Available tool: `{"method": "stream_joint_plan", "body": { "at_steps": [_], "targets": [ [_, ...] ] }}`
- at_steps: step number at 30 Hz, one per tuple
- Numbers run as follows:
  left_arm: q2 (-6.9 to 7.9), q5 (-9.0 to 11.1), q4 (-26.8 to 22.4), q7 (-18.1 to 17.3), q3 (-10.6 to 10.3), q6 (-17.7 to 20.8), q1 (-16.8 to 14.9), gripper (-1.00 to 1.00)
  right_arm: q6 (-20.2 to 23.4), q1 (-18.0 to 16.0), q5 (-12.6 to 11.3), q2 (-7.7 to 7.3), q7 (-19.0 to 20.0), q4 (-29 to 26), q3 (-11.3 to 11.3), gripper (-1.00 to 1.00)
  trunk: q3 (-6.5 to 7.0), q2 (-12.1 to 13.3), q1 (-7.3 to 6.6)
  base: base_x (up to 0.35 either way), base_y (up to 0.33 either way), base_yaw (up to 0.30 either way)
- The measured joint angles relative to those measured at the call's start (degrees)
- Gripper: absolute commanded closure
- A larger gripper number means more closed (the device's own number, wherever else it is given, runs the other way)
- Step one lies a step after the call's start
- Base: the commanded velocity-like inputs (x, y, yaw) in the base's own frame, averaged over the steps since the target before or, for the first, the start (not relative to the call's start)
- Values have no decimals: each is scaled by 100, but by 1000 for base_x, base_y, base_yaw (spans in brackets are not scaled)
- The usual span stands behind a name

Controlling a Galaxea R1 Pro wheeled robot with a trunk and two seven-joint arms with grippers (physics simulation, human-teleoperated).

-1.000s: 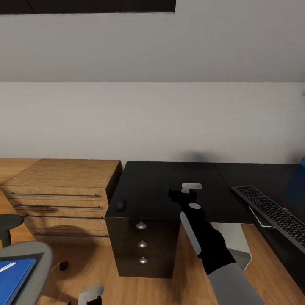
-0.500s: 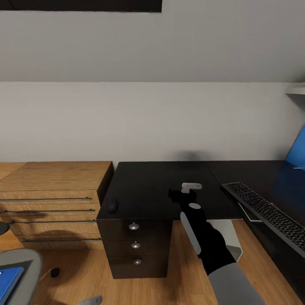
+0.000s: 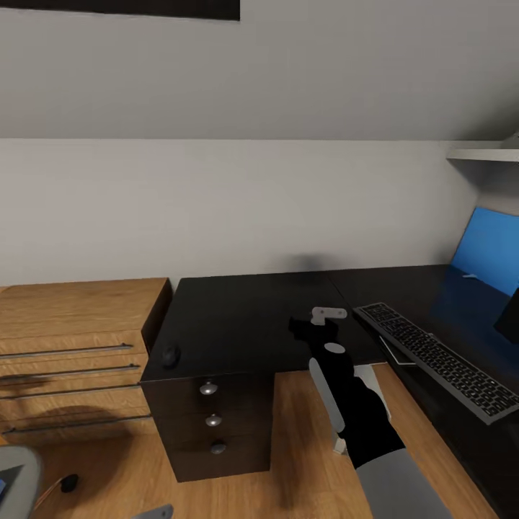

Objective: In the bedroom, organize the workspace by keeping the computer under the desk, ensuring the monitor is on the desk, placing the keyboard on the desk next to the monitor, placing the mouse on the desk next to the keyboard, moving the folder from the swivel chair onto the desk next to the mouse, stacking the notebook on top of the folder with the pen on top of the notebook, and positioning the swivel chair next to the desk.

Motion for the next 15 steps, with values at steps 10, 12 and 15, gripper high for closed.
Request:
{"method": "stream_joint_plan", "body": {
  "at_steps": [10, 12, 15],
  "targets": [
    [-3, -10, 24, -6, -24, 0, 1, -100, -82, -1825, -48, -829, 49, 2509, -1472, -100, -1, 1, 1, 0, 0, -4],
    [-3, -11, 25, -6, -26, 0, 1, -100, -486, -2797, -30, -1035, 59, 3808, -1636, -100, 1, 0, 0, 0, 0, 0],
    [-3, -24, 20, 1, -25, -6, 1, -100, -1892, -3800, -119, -1280, 117, 5781, -1797, -100, -1, 0, 0, 0, 0, 0]
  ]
}}
